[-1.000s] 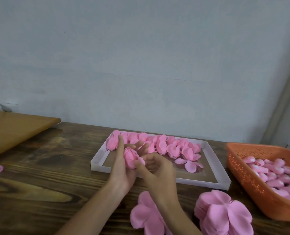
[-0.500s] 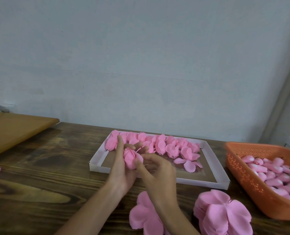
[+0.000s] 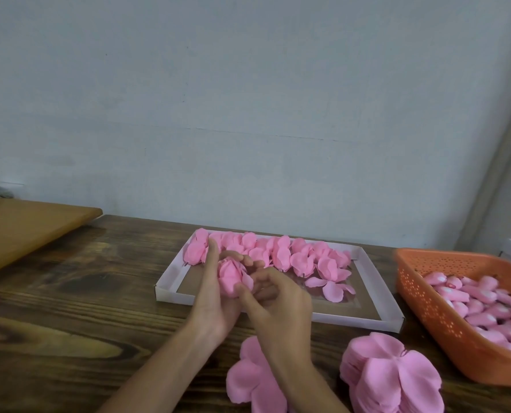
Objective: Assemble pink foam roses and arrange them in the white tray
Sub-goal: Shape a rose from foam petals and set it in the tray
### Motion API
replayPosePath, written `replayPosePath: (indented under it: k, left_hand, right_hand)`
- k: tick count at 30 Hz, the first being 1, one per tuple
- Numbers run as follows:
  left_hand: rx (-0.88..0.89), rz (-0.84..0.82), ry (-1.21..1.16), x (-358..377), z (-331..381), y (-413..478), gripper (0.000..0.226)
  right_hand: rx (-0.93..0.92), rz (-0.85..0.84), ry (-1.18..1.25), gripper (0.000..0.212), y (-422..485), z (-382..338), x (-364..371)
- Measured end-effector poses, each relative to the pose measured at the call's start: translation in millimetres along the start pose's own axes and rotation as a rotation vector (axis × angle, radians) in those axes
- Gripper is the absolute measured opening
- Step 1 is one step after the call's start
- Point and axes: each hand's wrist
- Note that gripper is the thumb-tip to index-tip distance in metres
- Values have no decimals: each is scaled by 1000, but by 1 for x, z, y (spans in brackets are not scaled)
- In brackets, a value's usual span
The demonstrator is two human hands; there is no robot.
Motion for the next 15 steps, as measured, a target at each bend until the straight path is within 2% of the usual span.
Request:
replayPosePath:
  k: [6, 11, 15]
  left_hand:
    - [22, -86, -1, 3, 2, -2, 66]
    - [78, -234, 36, 3, 8, -6, 63]
    - [78, -352, 41, 0, 12, -6, 83]
  right_hand:
    - [-52, 50, -4, 9, -1, -2, -1]
    - [-50, 35, -42, 10, 1, -3, -3]
    - [-32, 47, -35, 10, 2, -4, -5]
Point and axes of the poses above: each hand's wrist, its own y-axis towards the middle knuckle, its own x-axis out of the palm, z = x × y, and after that the axes turned 13 degrees about y, right-handed
